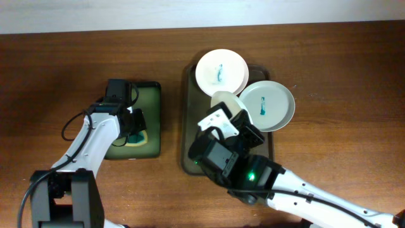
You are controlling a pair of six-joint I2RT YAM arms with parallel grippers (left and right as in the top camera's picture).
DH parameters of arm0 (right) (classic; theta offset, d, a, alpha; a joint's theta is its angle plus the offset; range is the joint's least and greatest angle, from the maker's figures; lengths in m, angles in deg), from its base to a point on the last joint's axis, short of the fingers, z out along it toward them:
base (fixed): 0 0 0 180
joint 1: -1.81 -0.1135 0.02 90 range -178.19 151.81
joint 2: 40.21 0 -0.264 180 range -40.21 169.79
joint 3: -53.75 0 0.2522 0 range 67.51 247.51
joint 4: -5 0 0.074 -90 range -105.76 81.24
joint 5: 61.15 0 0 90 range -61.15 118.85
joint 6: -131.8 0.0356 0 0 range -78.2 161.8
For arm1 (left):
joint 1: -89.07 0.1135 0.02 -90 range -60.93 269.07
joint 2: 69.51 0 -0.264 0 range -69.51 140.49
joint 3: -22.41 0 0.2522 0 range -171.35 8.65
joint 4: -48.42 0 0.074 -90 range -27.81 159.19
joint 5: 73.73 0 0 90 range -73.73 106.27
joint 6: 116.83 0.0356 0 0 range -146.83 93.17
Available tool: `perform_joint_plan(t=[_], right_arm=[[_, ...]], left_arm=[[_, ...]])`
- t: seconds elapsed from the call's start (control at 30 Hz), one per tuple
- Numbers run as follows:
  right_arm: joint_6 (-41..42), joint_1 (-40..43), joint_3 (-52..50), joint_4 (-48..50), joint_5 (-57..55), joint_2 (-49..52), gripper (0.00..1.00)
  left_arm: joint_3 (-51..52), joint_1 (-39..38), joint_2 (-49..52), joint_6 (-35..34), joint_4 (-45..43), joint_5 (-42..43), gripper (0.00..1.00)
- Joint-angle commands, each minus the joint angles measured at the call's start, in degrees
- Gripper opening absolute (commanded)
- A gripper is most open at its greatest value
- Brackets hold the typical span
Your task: Clean dirty plates on tray and stack at the side
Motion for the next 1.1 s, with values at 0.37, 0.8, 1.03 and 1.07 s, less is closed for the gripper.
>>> perform_joint_plan(t=[0.37, 0.8, 1.03, 1.07], right_arm=[[-14.0, -5.8, 0.9, 4.2, -10.8, -0.7, 0.04], [-13.9, -5.8, 0.9, 5.2, -10.7, -0.7, 0.04], [-13.9, -5.8, 0.9, 5.2, -10.7, -0.7, 0.04], [-13.9, -5.8, 0.9, 5.2, -10.7, -0.7, 0.04]], left_arm=[[0.1, 0.0, -0.7, 0.7, -0.2, 0.5, 0.00], [0.1, 0.0, -0.7, 0.7, -0.2, 0.5, 0.00], [0.1, 0.0, -0.7, 0.7, -0.2, 0.5, 0.00], [0.1, 0.0, -0.7, 0.7, -0.2, 0.5, 0.00]])
